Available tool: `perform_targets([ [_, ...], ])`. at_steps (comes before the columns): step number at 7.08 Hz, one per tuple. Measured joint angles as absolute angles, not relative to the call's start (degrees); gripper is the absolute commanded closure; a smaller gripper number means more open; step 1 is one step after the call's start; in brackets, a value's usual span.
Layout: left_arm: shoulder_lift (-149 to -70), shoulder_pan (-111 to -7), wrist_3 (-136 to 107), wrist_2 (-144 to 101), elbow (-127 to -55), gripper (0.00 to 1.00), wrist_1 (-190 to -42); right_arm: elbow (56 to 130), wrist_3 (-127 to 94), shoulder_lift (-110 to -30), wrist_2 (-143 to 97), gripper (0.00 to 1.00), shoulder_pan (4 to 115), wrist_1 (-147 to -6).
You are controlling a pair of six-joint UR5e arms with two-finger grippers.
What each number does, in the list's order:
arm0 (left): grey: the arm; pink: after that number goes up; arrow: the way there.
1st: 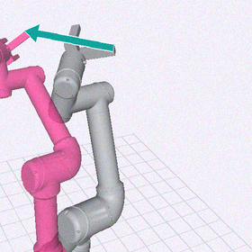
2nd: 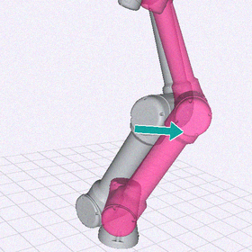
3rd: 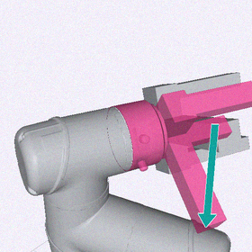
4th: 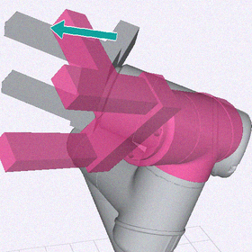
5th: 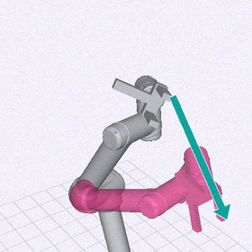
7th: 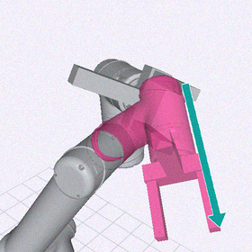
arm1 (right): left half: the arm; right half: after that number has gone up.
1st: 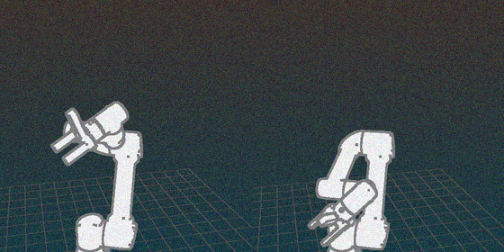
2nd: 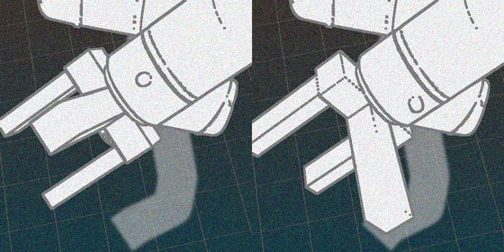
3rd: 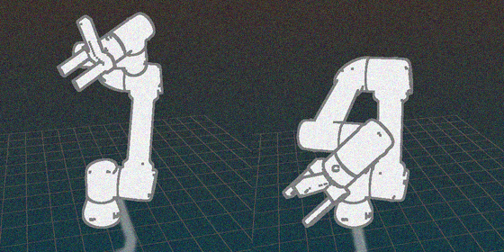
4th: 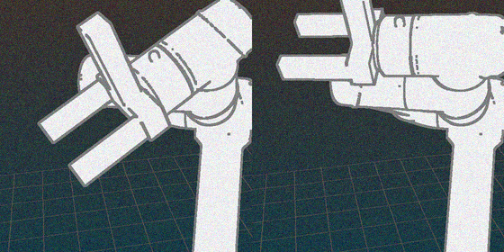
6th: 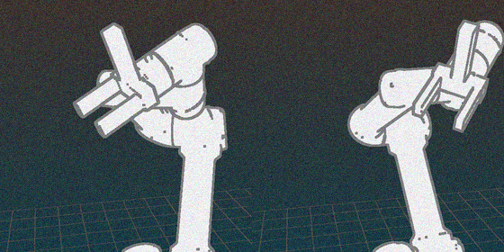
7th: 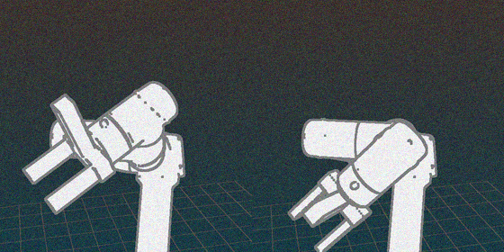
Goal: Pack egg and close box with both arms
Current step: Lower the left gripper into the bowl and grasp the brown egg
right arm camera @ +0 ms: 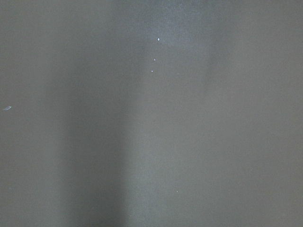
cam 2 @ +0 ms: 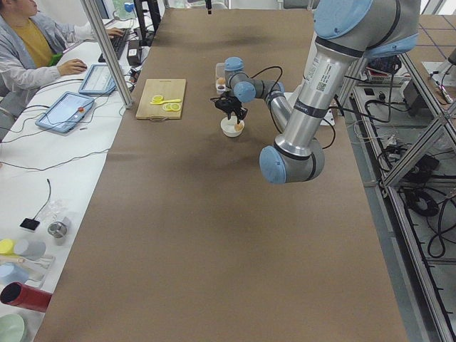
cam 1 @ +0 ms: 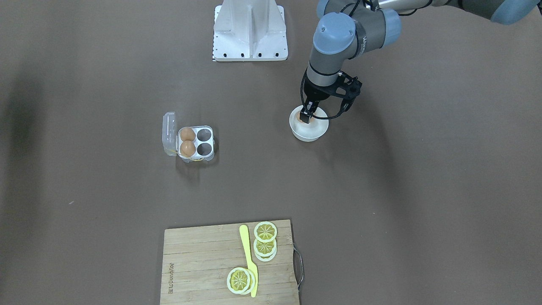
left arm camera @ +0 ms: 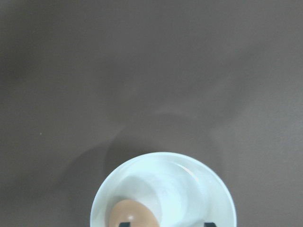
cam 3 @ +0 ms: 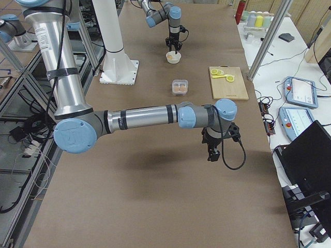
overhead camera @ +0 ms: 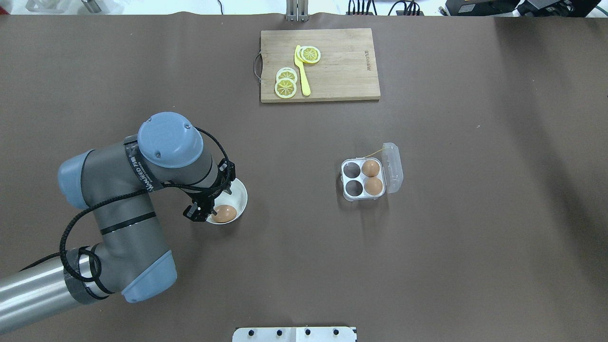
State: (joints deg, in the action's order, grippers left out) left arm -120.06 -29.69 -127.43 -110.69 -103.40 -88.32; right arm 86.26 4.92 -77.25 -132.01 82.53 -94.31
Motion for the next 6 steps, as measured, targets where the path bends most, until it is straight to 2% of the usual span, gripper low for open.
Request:
perform_targets([
  [6, -120.18, -28.98, -128.06, -109.3, -101.71, 0.36, -88.67, 86.23, 4.92, -77.27, -132.01, 0.0, 82.53, -94.31],
])
